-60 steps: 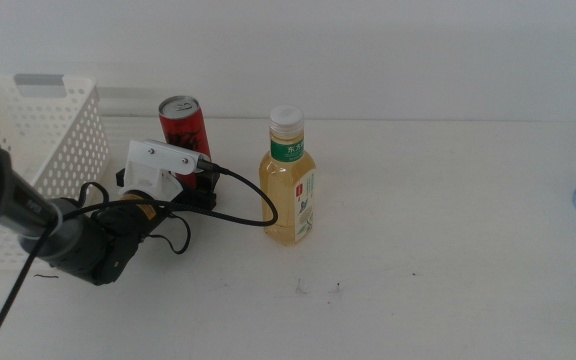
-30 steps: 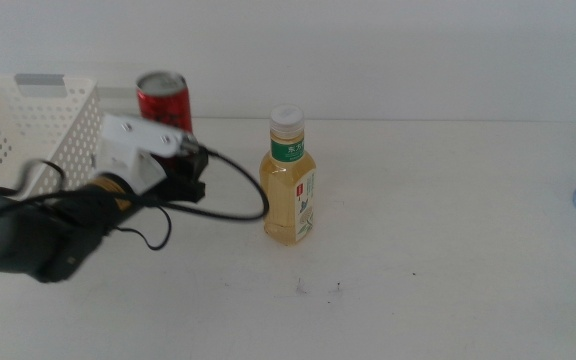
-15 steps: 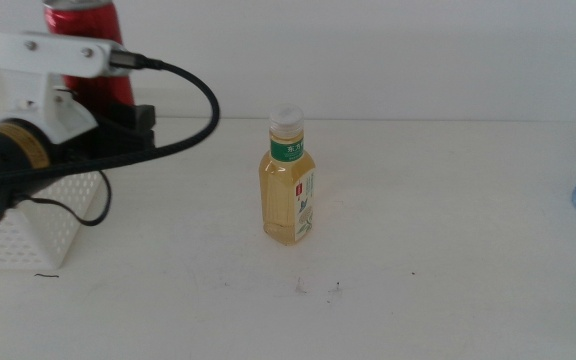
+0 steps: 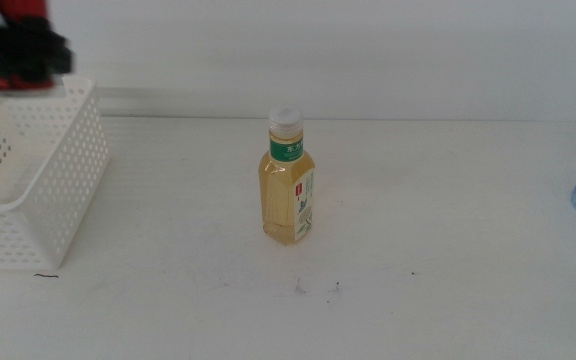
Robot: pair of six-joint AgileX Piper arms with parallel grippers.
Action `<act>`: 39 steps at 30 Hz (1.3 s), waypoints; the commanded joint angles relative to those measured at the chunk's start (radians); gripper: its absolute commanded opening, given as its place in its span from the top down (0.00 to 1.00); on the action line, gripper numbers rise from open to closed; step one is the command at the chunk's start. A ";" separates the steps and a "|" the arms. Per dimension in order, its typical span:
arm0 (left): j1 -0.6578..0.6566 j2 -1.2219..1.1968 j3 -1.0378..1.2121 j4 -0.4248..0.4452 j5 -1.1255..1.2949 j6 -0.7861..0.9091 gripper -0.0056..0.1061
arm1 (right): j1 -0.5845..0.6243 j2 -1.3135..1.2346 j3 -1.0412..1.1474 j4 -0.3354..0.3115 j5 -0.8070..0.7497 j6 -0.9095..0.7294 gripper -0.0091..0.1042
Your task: Use arms to grab the bottles and put them into the dustbin to the left of the table.
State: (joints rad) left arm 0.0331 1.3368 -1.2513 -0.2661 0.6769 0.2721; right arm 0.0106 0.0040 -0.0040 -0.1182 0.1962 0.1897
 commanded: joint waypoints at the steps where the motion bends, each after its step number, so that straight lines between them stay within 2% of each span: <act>1: 0.079 0.069 -0.119 -0.063 0.141 0.075 0.75 | 0.002 -0.004 0.004 -0.011 -0.012 -0.007 0.10; 4: 0.156 0.166 -0.274 -0.059 0.325 0.101 0.75 | 0.002 -0.004 0.004 -0.011 -0.012 -0.007 0.10; 9: 0.234 0.315 -0.433 -0.054 0.483 0.154 0.75 | 0.002 -0.004 0.004 -0.011 -0.012 -0.007 0.10; 13: 0.272 0.407 -0.476 -0.004 0.493 0.173 0.75 | 0.002 -0.004 0.004 -0.011 -0.012 -0.007 0.10; 16: 0.287 0.474 -0.475 -0.004 0.495 0.211 0.75 | 0.002 -0.004 0.004 -0.011 -0.012 -0.007 0.10; 24: 0.305 0.621 -0.475 0.072 0.451 0.214 0.75 | 0.002 -0.004 0.004 -0.011 -0.012 -0.007 0.10; 27: 0.305 0.659 -0.475 0.078 0.433 0.214 0.73 | 0.002 -0.004 0.004 -0.011 -0.012 -0.007 0.10; 30: 0.305 0.701 -0.475 0.078 0.415 0.214 0.64 | 0.002 -0.004 0.004 -0.011 -0.012 -0.007 0.10; 32: 0.305 0.719 -0.475 0.078 0.413 0.214 0.53 | 0.002 -0.004 0.004 -0.011 -0.012 -0.007 0.10; 38: 0.301 0.730 -0.475 0.074 0.410 0.223 0.11 | 0.002 -0.004 0.004 -0.011 -0.012 -0.007 0.10; 39: 0.299 0.728 -0.475 0.069 0.412 0.223 0.11 | 0.002 -0.004 0.004 -0.011 -0.012 -0.007 0.10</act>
State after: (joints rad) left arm 0.3379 2.0741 -1.7205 -0.1783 1.0927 0.4942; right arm 0.0106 0.0040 -0.0040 -0.1182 0.1962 0.1897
